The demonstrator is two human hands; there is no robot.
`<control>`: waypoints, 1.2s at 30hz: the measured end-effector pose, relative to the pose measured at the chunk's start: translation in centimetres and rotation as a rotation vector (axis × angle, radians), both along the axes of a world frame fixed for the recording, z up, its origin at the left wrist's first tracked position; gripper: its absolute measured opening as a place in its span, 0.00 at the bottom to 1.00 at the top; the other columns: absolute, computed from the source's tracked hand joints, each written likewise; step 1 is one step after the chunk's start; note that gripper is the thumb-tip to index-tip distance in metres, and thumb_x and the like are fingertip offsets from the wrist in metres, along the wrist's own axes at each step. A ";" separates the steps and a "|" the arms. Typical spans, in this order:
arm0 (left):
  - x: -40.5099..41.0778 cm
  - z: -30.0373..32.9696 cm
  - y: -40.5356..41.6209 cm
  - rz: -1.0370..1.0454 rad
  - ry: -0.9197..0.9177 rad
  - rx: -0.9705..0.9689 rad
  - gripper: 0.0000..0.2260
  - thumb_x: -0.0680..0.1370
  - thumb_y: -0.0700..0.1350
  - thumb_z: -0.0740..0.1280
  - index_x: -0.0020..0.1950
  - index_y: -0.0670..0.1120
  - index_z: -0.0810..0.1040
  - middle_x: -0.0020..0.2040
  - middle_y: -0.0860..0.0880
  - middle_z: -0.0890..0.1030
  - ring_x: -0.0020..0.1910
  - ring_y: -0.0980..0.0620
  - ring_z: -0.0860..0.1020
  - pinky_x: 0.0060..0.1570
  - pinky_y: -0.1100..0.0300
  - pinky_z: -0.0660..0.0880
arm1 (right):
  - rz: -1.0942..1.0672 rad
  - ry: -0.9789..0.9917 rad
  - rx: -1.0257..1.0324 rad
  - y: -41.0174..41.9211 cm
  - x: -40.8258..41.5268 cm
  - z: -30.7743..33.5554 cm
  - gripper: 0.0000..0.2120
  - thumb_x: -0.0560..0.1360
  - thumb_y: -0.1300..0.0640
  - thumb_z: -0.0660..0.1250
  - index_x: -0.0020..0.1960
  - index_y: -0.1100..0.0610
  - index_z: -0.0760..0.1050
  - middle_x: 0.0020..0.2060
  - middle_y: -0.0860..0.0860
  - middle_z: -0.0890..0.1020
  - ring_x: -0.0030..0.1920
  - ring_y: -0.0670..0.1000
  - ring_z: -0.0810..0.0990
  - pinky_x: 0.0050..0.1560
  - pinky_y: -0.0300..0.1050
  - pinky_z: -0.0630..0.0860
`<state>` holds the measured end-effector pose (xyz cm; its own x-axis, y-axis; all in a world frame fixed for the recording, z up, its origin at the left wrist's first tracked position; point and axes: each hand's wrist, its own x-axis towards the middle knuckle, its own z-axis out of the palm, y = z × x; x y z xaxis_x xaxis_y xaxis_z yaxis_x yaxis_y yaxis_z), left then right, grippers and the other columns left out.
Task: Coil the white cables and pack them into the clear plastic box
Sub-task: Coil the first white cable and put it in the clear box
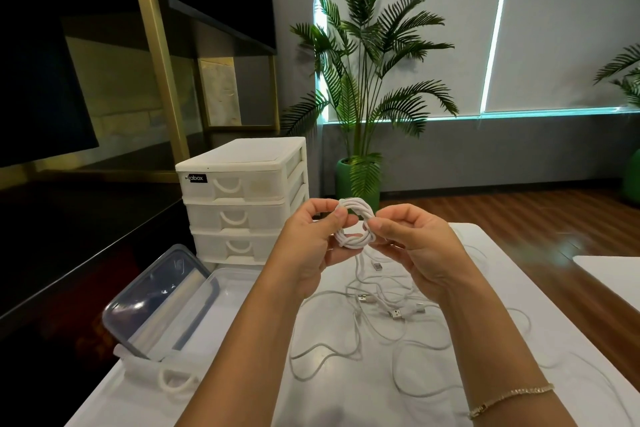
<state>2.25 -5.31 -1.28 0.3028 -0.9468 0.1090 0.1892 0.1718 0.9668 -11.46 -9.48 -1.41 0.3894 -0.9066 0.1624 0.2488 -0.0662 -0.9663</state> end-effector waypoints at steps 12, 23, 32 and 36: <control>-0.4 0.1 -0.2 0.053 0.025 0.011 0.01 0.78 0.41 0.64 0.49 0.46 0.74 0.51 0.43 0.82 0.48 0.45 0.82 0.48 0.52 0.81 | -0.059 0.030 0.070 -0.3 0.8 0.0 0.05 0.77 0.59 0.63 0.48 0.58 0.77 0.40 0.55 0.84 0.43 0.53 0.82 0.50 0.50 0.80; 1.5 -0.8 0.7 0.114 -0.088 0.082 0.03 0.76 0.40 0.67 0.46 0.47 0.77 0.48 0.46 0.82 0.46 0.50 0.79 0.46 0.58 0.78 | -0.070 0.066 0.071 0.4 1.7 0.1 0.06 0.74 0.63 0.66 0.51 0.58 0.77 0.38 0.54 0.84 0.41 0.52 0.82 0.44 0.46 0.80; 6.1 -1.1 3.6 0.219 -0.200 0.101 0.03 0.76 0.41 0.67 0.44 0.48 0.79 0.43 0.49 0.82 0.46 0.51 0.78 0.50 0.57 0.76 | 0.002 0.219 -0.016 2.7 5.6 -0.6 0.05 0.72 0.63 0.70 0.47 0.56 0.79 0.41 0.55 0.83 0.42 0.52 0.80 0.47 0.48 0.78; 9.3 -1.4 5.0 0.365 -0.217 0.093 0.03 0.77 0.41 0.67 0.49 0.46 0.79 0.46 0.48 0.81 0.47 0.51 0.77 0.51 0.56 0.76 | 0.006 0.356 -0.133 3.8 8.7 -1.0 0.06 0.71 0.63 0.71 0.45 0.54 0.78 0.39 0.53 0.83 0.38 0.49 0.79 0.41 0.42 0.76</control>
